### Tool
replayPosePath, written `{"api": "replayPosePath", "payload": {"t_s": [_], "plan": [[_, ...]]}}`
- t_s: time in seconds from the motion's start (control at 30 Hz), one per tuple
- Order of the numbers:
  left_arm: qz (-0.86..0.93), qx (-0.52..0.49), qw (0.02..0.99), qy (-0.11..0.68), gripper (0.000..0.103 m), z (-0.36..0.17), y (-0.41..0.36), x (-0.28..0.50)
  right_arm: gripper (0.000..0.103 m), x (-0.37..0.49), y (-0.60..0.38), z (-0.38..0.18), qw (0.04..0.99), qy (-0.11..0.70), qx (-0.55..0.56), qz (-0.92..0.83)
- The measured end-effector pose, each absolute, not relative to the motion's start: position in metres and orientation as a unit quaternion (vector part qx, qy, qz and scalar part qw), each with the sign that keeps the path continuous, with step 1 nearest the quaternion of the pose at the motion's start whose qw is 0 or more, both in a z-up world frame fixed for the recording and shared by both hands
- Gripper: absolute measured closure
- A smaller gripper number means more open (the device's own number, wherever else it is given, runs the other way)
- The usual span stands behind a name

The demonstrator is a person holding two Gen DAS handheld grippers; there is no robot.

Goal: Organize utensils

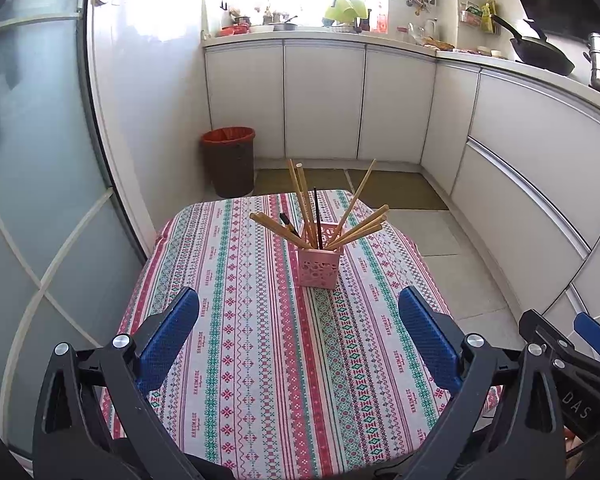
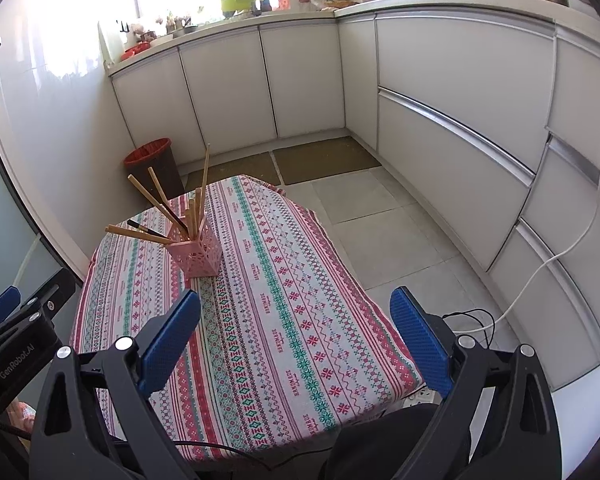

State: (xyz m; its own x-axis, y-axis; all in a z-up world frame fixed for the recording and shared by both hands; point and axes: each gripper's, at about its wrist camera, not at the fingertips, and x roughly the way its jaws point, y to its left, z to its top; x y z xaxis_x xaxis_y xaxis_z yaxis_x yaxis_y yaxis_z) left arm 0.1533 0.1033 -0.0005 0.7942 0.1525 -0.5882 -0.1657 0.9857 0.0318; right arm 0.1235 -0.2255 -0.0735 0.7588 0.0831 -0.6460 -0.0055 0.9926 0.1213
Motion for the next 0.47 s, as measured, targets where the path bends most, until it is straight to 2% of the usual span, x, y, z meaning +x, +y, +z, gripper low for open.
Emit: {"api": "replayPosePath", "payload": {"t_s": [0.47], "plan": [[0.087, 0.007, 0.947, 0.309, 0.007, -0.0013, 0.0950, 0.1542, 0.010, 0.1248, -0.2263, -0.0752, 0.934, 0.352, 0.061, 0.028]]}}
